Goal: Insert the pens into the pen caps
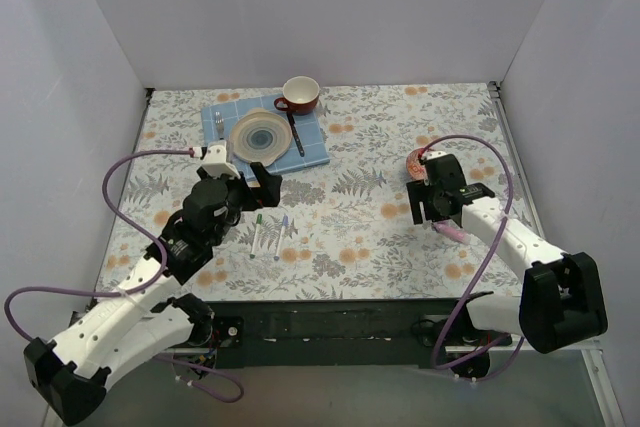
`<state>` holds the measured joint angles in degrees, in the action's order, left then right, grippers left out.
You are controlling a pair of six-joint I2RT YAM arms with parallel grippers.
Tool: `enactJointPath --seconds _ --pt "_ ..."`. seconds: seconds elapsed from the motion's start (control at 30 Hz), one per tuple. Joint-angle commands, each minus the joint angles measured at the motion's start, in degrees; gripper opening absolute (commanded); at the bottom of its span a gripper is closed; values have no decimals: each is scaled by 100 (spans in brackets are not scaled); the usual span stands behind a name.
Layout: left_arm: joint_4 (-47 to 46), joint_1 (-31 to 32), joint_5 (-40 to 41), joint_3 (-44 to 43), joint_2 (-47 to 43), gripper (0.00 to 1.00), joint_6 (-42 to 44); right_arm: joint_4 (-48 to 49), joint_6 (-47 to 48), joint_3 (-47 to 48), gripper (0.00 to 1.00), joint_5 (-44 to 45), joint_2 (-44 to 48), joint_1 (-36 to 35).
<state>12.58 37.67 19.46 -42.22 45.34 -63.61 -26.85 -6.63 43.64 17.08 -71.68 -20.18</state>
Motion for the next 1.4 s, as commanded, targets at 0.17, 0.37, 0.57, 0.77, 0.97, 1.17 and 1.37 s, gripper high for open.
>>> enactJointPath --seconds 0.17,0.37,0.57,0.77,0.97,1.17,1.37 --pt "-414 12 172 354 -474 98 270 -136 2885 180 91 -917 110 94" --pt "-318 223 -13 329 -158 98 508 -461 3827 110 83 -1277 5 497" --pt "-511 267 84 556 -368 98 560 -646 4310 -30 72 -1435 -171 840" --pt "-423 267 259 477 -289 98 587 -453 4504 -128 67 -1638 -407 1192" --pt "-397 276 321 486 -219 98 657 -365 4592 -75 64 -1664 -873 1350" --pt "-300 276 400 425 -228 98 692 -312 4540 -206 61 -1856 -927 1359" --pt "-247 276 471 416 -228 98 693 -259 4469 -304 46 -2217 -883 1351"
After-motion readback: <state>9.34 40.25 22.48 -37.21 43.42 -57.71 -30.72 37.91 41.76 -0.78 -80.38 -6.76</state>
